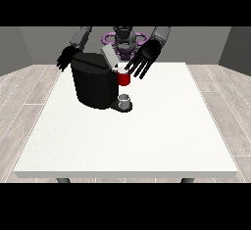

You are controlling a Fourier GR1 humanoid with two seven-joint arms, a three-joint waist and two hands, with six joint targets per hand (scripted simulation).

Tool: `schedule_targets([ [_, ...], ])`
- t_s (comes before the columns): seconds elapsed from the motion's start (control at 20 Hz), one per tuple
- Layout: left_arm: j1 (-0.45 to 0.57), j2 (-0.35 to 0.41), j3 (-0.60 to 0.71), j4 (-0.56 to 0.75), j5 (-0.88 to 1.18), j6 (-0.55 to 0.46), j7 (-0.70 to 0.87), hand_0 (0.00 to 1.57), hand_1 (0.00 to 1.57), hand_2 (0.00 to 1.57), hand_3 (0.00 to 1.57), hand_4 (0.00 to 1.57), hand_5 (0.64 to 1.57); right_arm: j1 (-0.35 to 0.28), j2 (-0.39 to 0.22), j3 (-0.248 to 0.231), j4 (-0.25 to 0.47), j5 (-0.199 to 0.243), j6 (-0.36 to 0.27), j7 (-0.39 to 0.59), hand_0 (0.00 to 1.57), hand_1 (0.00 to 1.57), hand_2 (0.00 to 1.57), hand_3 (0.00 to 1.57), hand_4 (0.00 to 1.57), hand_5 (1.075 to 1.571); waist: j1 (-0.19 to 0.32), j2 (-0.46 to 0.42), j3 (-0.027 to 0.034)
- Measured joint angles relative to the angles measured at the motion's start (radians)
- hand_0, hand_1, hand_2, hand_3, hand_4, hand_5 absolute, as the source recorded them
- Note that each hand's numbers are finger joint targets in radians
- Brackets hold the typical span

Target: Insert the coffee pod into the coffee machine and close the lid

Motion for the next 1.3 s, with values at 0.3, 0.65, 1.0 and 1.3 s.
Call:
schedule_targets([
  [0.3,0.034,-0.019,0.002,-0.016,0.0,-0.011,0.007,0.0,0.0,0.0,0.0,0.0,1.571,0.03,0.009,-0.005,0.017,-0.005,-0.006,-0.005,0.0,0.0,0.0,0.0,0.43,1.571,0.028,-0.06,-0.0001],
  [0.65,0.117,-0.113,0.088,-0.035,0.113,-0.012,0.025,0.0,0.0,0.0,0.0,0.08,1.571,0.102,0.009,-0.022,0.036,-0.023,-0.007,-0.013,0.0,0.0,0.0,0.0,0.42,1.571,0.087,-0.171,-0.0006],
  [1.0,0.263,-0.232,0.241,-0.044,0.317,-0.014,-0.027,0.0,0.0,0.0,0.0,0.0,1.571,0.183,-0.007,-0.039,0.022,-0.039,0.008,-0.006,0.0,0.0,0.0,0.0,0.43,1.571,0.162,-0.313,-0.0015],
  [1.3,0.419,-0.309,0.286,-0.059,0.407,-0.028,-0.061,0.0,0.0,0.0,0.0,0.21,1.571,0.228,-0.052,-0.011,-0.027,-0.026,0.06,0.024,0.0,0.0,0.0,0.0,0.29,1.571,0.219,-0.427,-0.0011],
])
